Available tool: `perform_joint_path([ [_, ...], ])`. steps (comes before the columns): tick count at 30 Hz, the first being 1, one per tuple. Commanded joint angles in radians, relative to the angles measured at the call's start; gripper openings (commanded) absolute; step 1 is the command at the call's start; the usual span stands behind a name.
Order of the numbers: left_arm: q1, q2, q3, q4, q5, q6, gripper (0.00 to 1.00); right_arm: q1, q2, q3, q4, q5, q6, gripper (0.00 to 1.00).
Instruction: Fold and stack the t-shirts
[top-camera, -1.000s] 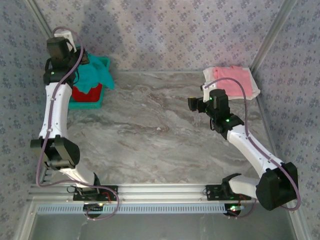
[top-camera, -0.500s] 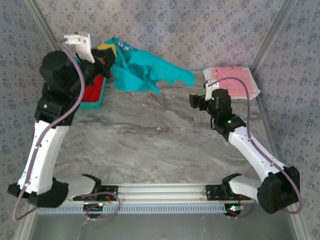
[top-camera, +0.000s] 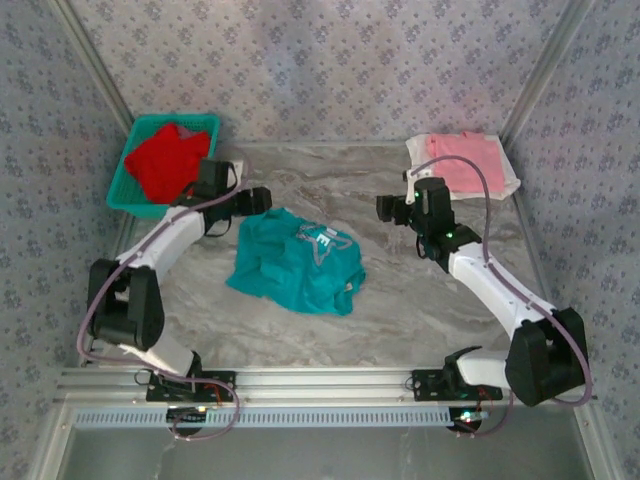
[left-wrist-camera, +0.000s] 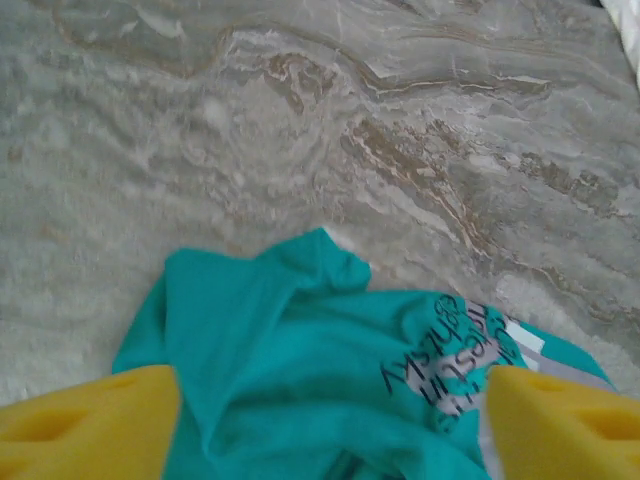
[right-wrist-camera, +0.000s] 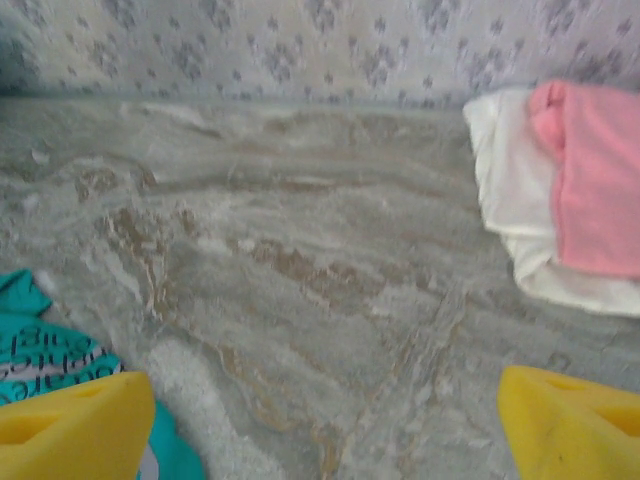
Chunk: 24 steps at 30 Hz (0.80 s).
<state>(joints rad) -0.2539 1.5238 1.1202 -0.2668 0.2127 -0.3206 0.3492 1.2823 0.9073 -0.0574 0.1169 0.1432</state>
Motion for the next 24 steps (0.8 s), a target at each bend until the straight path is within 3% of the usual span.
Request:
perform_joint_path([
  [1, -0.011, -0.196, -0.045, 0.024, 0.002, -0.001, 0.86, -0.001, 0.024, 0.009, -0.048, -0.071, 0.027, 0.90],
  [5, -0.055, -0.234, -0.120, -0.155, -0.027, -0.010, 0.83, 0.028, 0.084, -0.003, -0.083, -0.152, 0.042, 0.86],
  [8, -0.082, -0.228, -0.193, -0.191, -0.008, -0.059, 0.78, 0.070, 0.128, -0.001, -0.115, -0.216, 0.065, 0.80],
  [13, -0.096, -0.197, -0.314, -0.139, 0.045, -0.131, 0.67, 0.157, 0.167, -0.025, -0.150, -0.303, 0.102, 0.74],
  [19, -0.192, -0.095, -0.362, -0.061, 0.073, -0.173, 0.65, 0.205, 0.201, -0.080, -0.152, -0.349, 0.176, 0.68],
  [24, -0.202, -0.040, -0.412, 0.045, 0.074, -0.196, 0.51, 0.218, 0.239, -0.095, -0.116, -0.374, 0.203, 0.64],
])
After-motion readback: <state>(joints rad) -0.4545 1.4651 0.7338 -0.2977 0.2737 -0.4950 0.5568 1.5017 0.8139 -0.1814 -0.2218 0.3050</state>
